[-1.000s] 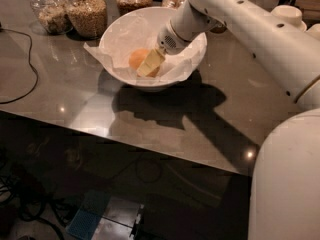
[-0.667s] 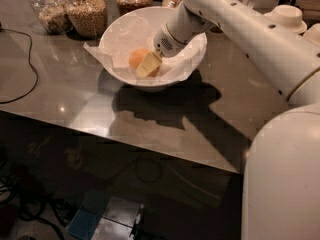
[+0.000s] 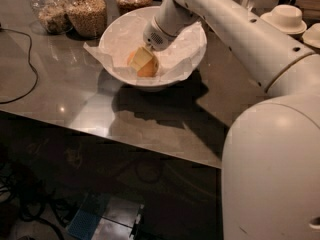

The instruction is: Pick orange from white bowl

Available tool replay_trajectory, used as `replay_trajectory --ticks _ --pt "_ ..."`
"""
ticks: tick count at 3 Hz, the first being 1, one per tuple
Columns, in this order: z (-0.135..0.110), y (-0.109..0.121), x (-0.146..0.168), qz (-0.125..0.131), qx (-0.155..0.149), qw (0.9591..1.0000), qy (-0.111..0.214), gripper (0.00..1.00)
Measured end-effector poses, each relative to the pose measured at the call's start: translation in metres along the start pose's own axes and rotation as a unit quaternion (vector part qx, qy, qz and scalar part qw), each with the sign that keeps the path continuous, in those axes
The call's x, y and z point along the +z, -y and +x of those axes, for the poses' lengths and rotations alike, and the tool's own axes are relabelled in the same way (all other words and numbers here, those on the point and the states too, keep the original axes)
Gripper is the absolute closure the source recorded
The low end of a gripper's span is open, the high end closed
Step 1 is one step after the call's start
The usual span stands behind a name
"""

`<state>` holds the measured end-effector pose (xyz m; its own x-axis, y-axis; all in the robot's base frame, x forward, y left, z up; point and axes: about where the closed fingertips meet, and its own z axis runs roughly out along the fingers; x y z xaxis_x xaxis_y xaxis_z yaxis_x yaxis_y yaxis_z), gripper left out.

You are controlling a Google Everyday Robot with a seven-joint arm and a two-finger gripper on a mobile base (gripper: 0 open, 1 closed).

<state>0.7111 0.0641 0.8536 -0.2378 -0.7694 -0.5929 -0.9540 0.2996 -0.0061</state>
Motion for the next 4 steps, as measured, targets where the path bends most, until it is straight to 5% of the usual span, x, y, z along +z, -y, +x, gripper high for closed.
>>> replay_trajectory --ticks 3,4 --pt "0.01 -0.001 -0.008 0.002 0.02 0.9998 0.0 1.0" --pt "0.021 -0.002 -0.012 0.006 0.035 0.9994 -0.006 1.0"
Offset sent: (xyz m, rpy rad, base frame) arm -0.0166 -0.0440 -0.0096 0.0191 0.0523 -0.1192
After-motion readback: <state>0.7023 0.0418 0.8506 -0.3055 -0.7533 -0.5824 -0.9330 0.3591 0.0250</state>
